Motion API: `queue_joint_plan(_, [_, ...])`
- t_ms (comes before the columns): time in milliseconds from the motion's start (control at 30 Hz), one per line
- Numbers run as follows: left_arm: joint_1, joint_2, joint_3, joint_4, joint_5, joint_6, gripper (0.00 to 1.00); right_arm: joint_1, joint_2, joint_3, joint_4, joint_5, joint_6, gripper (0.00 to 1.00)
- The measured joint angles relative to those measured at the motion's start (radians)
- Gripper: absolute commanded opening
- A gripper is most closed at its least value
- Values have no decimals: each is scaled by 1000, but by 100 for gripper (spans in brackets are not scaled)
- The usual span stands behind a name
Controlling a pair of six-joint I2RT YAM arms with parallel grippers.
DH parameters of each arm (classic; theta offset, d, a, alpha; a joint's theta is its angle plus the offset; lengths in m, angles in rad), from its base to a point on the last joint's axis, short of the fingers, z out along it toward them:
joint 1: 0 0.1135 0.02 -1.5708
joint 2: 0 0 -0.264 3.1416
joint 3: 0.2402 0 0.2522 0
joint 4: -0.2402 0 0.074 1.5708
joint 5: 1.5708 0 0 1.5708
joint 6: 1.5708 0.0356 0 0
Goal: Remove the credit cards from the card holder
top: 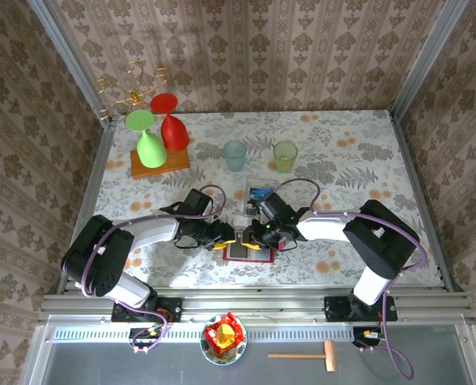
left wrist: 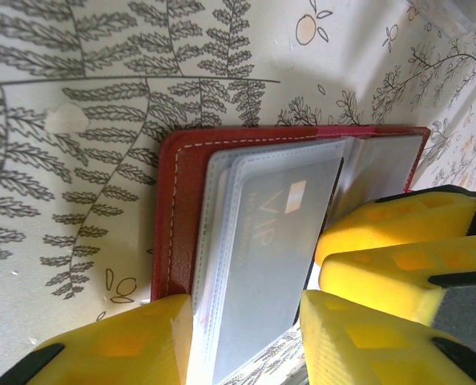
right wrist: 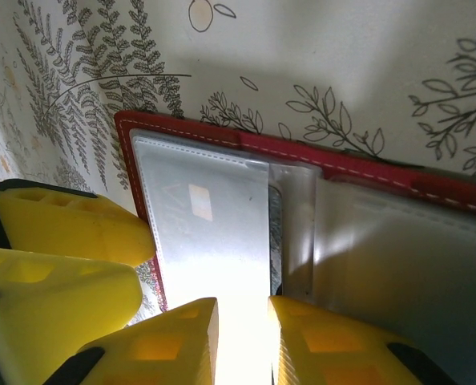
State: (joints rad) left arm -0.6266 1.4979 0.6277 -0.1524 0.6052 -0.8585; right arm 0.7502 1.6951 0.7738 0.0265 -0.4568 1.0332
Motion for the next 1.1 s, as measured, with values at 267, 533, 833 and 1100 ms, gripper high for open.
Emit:
queue_joint_plan(267, [0,0,-11,6,1,0,40,1,0,16,-36,6,-10,24])
queue_joint_plan(533, [0,0,-13,11,1,0,40,1,-20,26,-117,43,-35,25])
queue_joint_plan(833, [0,-4,-11,5,1,0,39,1,-42,28,-140,61,-39,25])
queue_joint_plan(1100, [6,-24,15,3,13,-2,19,1,-63,28,-140,61,-40,25])
